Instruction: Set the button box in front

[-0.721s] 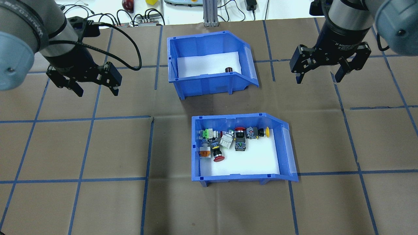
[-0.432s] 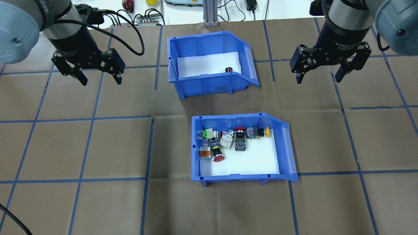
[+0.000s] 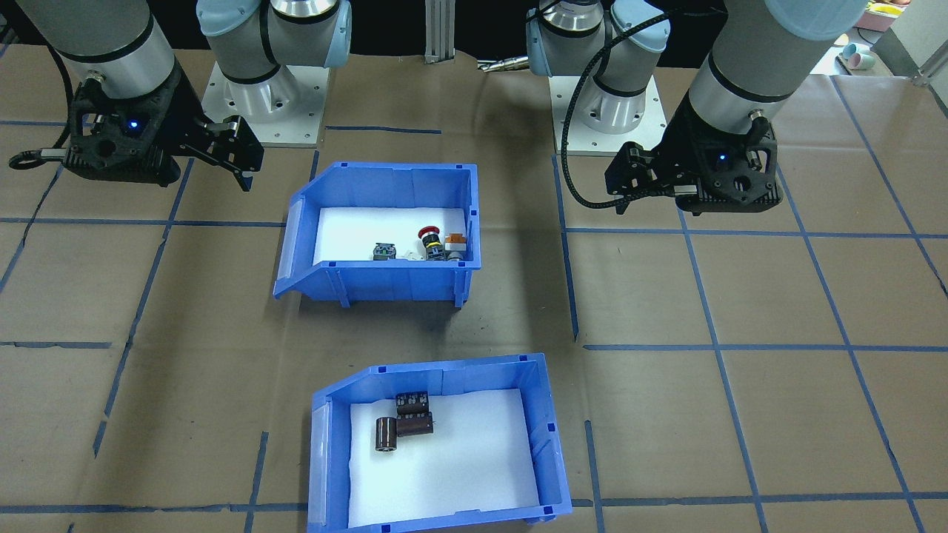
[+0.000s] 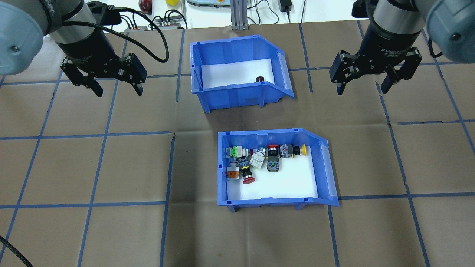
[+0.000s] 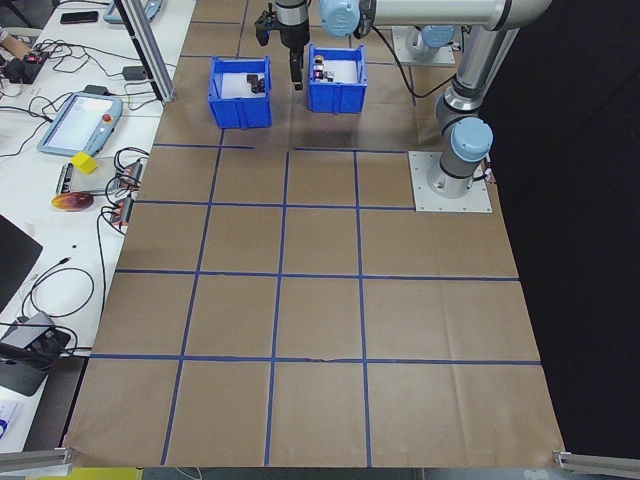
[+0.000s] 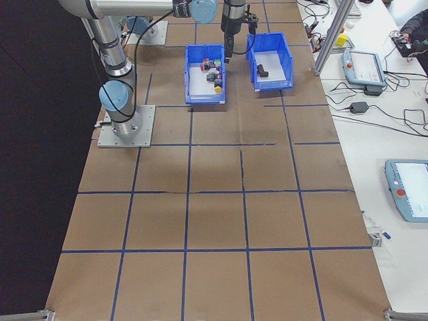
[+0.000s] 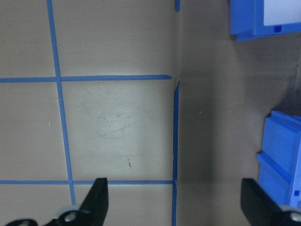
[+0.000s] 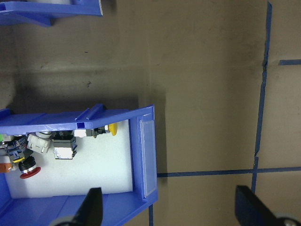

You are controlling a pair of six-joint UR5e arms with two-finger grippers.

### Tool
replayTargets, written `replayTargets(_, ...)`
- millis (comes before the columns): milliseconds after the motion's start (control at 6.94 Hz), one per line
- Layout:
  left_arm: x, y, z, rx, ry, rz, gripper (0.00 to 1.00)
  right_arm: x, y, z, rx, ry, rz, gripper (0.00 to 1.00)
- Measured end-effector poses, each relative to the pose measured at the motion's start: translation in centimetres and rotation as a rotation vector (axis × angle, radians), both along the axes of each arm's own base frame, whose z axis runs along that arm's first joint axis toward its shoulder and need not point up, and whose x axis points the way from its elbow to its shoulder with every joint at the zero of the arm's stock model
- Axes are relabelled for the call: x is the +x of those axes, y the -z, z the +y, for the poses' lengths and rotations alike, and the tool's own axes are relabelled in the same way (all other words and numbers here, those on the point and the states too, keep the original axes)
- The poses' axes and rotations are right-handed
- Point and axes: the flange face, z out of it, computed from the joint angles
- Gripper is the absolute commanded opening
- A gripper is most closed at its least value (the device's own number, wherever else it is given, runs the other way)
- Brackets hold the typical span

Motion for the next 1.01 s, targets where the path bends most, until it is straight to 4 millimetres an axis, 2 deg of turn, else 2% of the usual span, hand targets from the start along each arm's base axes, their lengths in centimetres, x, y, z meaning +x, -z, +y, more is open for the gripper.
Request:
replayTargets(144, -0.5, -0.5, 0.6, -0.01, 0.001, 0.0, 1.0, 0.0, 0.0, 0.0, 0.0, 0.0, 0.0, 1.0)
replayTargets(577, -0.9, -0.3, 0.8, -0.008, 0.025, 0.01, 0.99, 0.0, 0.0, 0.1, 0.004, 0.0, 0.005, 1.0)
replayTargets(721, -1.1, -0.9, 1.4, -0.023, 0.007, 0.015, 0.98, 0.1, 0.1, 0.1, 0.01, -0.004, 0.001, 1.0)
replayTargets(1009, -1.6, -1.5, 3.3, -0.03, -0.15, 0.032, 0.98, 0.3, 0.5, -0.6, 0.019, -0.112, -0.014, 1.0)
